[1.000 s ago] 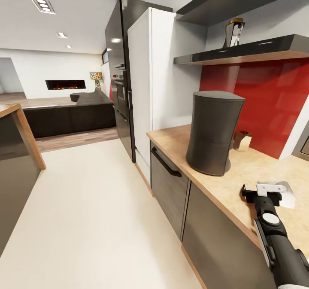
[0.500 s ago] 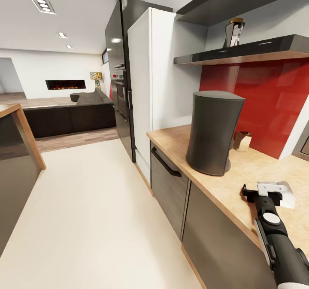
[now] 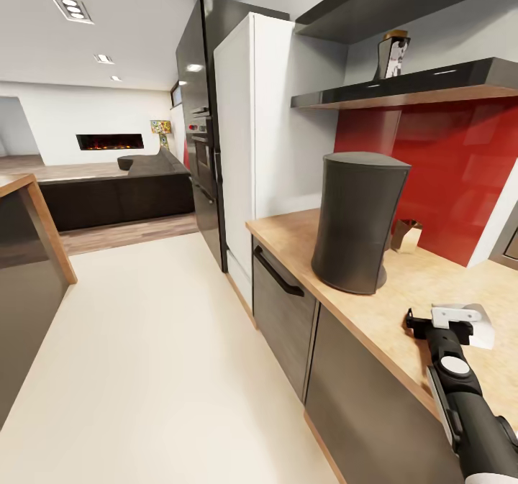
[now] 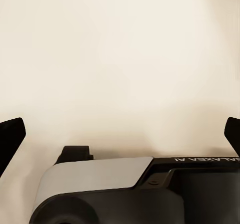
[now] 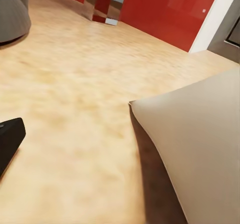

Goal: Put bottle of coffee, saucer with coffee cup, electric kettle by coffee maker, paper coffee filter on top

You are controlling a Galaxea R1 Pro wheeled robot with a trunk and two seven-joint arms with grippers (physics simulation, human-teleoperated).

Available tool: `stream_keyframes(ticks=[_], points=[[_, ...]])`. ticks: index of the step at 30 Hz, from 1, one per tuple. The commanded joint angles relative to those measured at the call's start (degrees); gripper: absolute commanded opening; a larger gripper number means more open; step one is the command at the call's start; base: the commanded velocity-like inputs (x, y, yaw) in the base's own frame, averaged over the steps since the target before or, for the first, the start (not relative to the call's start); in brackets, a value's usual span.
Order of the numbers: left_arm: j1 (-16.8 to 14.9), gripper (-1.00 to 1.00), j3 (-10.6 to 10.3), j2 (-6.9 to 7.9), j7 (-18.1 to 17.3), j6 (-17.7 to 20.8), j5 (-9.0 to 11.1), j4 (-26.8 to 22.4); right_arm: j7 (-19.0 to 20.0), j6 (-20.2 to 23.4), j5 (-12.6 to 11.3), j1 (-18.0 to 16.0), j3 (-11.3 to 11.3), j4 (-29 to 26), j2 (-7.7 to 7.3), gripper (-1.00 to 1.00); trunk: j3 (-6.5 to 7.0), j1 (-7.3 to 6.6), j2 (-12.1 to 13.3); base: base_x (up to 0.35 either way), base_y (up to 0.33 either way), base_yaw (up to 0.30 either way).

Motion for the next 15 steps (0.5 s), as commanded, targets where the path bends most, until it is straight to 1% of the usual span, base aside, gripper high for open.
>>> stream_keyframes(ticks=[1, 8, 9, 15], points=[[-0.03, 1.00, 0.03, 0.09, -0.02, -0.14, -0.03, 0.03, -0.06, 0.62, 0.80, 0.02, 0.03, 0.28, -0.01, 1.00, -0.06, 0.00, -0.02, 0.000, -0.025, 0.000], [-0.05, 1.00, -0.05, 0.26, -0.02, -0.14, -0.03, 0.10, -0.02, 0.59, 0.82, 0.02, 0.02, 0.25, 0.01, 1.00, -0.06, 0.00, -0.02, 0.000, -0.010, 0.000], [-0.05, 1.00, -0.05, 0.26, -0.02, -0.14, -0.03, 0.10, -0.01, 0.59, 0.82, 0.03, 0.02, 0.89, 0.00, 1.00, -0.06, 0.00, -0.02, 0.000, -0.009, 0.000], [-0.06, 1.00, -0.06, 0.28, -0.02, -0.14, -0.03, 0.11, -0.01, 0.59, 0.82, 0.00, 0.02, 0.88, 0.01, 1.00, -0.06, 0.00, -0.02, 0.049, -0.083, 0.000]])
